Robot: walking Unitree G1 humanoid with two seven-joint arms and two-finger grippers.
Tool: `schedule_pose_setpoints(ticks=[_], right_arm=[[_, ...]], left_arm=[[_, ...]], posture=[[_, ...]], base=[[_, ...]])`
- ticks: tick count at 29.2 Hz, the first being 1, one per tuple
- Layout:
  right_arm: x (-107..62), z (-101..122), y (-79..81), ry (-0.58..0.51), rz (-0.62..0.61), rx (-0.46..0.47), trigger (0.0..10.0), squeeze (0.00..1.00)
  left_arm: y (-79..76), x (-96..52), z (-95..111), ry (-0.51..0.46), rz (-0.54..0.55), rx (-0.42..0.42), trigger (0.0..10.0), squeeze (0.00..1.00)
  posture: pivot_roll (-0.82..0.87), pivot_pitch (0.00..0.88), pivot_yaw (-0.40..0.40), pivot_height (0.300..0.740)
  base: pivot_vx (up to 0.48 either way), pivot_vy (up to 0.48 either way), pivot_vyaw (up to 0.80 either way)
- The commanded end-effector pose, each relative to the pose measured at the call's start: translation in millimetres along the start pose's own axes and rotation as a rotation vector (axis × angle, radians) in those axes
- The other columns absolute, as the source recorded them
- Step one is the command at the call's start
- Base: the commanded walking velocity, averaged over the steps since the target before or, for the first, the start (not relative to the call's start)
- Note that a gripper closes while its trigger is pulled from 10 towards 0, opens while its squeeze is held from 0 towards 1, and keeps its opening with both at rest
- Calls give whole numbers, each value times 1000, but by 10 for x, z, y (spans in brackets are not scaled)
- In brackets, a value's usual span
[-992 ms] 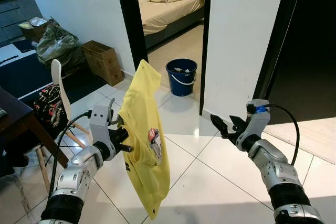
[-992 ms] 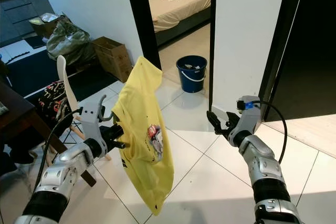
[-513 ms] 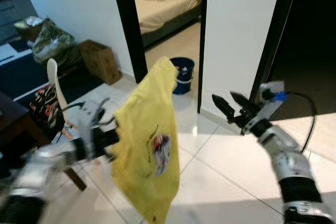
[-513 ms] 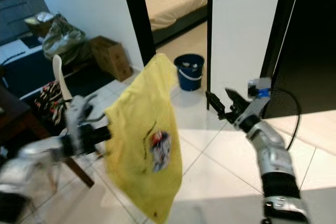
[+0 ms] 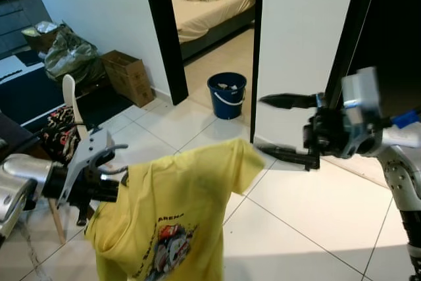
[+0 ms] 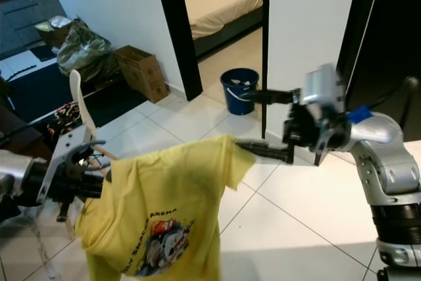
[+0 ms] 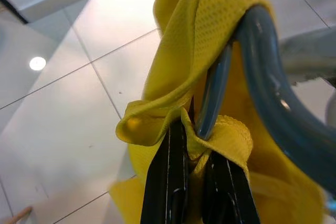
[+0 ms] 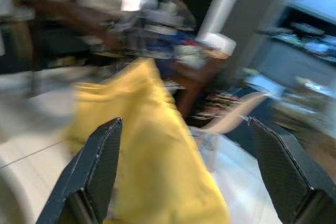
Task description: Hang hanger
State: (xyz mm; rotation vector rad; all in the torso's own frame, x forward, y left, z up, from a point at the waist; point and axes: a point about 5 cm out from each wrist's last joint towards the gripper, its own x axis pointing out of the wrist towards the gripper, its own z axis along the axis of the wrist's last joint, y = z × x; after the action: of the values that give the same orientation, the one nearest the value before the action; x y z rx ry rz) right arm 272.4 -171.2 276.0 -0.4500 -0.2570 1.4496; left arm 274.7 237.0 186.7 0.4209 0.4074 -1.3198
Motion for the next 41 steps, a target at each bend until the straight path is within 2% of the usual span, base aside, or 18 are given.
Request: schedule_pose_setpoints(ticks=[1,2,3,4,5,6,7,12,14,21,22,23,33,41], right_arm=[[148,31,67,40,89,-36,10000,1000],[148,31,67,40,89,-36,10000,1000],[263,-43,56,105,83,-90,10000,1000],[263,-43,56,105,83,-90,10000,1000],[386,-142,43,174,76,-139,10000,675],[513,-256,26,225,64,-176,10000,0],[590,-320,23,252,65,-194,10000,0],[642,-371,20,281,70,-209,10000,0],[679,-408,48,325,106,-207,10000,0],[641,-432,123,381,166,-167,10000,0],[612,-447,134,404,176,-156,5765,0],[591,-468,140,424,185,-151,0,0],[508,-559,244,512,275,-115,0,0],[496,-587,249,542,276,-118,0,0]], left_arm=[[-1,-52,56,33,-25,31,10000,0],[-1,-52,56,33,-25,31,10000,0],[-14,-11,102,31,-56,53,10000,0],[-14,-11,102,31,-56,53,10000,0],[-34,49,162,21,-93,75,10000,0],[-64,127,224,8,-138,99,10000,0],[-85,173,263,1,-173,113,10000,0],[-106,217,288,-1,-204,125,10000,0],[-135,287,306,10,-260,150,10000,0],[-156,328,305,23,-296,162,10000,0],[-159,330,302,27,-301,163,10000,0],[-165,329,303,30,-305,164,10000,0],[-179,335,342,35,-321,183,10000,0],[-180,347,364,39,-326,199,10000,0]], posture=[[-28,0,114,740],[-28,0,114,740],[-32,0,116,740],[-32,0,116,740],[-40,0,118,740],[-39,0,114,740],[-39,0,114,740],[-40,0,116,740],[-42,0,115,740],[-46,0,119,740],[-46,0,119,740],[-48,0,119,740],[-50,0,117,740],[-51,0,120,740]], base=[[0,0,0],[0,0,0],[0,0,0],[0,0,0],[0,0,0],[0,0,0],[0,0,0],[0,0,0],[0,0,0],[0,0,0],[0,0,0],[0,0,0],[0,0,0],[0,0,0]])
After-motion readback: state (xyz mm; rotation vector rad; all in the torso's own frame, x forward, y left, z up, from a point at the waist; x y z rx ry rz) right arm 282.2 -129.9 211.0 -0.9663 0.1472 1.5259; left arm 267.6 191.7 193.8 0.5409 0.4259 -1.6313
